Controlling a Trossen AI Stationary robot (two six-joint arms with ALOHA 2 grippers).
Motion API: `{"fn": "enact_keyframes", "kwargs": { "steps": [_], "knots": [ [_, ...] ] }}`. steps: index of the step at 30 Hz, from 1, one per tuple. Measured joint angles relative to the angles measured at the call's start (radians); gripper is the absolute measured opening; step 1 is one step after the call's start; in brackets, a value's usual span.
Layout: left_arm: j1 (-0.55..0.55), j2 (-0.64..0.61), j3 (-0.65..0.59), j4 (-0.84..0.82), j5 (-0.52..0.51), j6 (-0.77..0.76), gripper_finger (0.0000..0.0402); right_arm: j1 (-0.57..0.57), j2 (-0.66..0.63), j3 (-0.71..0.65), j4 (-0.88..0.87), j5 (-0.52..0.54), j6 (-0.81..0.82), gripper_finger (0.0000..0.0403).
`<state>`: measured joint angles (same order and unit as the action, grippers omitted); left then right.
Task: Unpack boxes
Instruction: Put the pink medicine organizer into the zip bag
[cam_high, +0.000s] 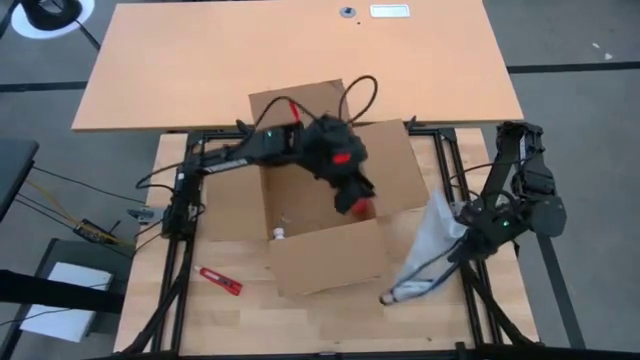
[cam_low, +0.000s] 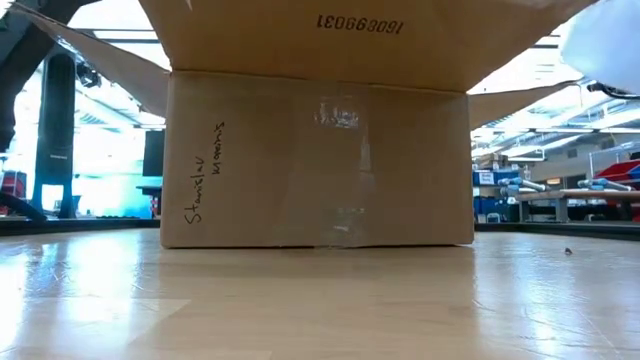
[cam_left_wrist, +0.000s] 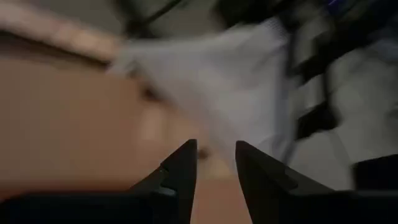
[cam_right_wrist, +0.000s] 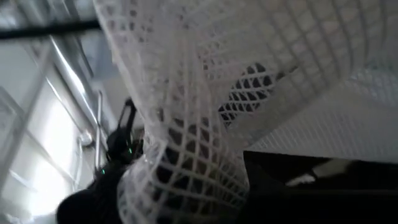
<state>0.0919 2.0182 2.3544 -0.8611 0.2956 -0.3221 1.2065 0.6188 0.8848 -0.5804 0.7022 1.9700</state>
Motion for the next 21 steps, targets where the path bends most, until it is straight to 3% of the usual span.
{"fn": "enact_keyframes", "kwargs": {
  "steps": [4, 10, 15, 18, 21],
  "knots": [
    [0.093, 0.018, -0.002, -0.147, 0.08, 0.096, 0.0137, -0.041, 0.011, 0.0, -0.002, 0.043, 0.049, 0.0],
    [0.167, 0.064, -0.004, -0.263, 0.089, 0.396, 0.0174, -0.122, 0.049, 0.0, -0.022, 0.063, 0.124, 0.0],
    [0.198, 0.098, -0.002, -0.276, 0.074, 0.66, 0.0185, -0.188, 0.084, 0.0, -0.021, 0.063, 0.159, 0.0],
    [0.217, 0.115, -0.029, -0.257, 0.114, 0.706, 0.0185, -0.218, 0.105, 0.0, -0.016, 0.06, 0.18, 0.0],
    [0.22, 0.111, -0.075, -0.238, 0.037, 0.852, 0.0185, -0.236, 0.124, 0.001, -0.011, 0.044, 0.2, 0.0]
  ]
}}
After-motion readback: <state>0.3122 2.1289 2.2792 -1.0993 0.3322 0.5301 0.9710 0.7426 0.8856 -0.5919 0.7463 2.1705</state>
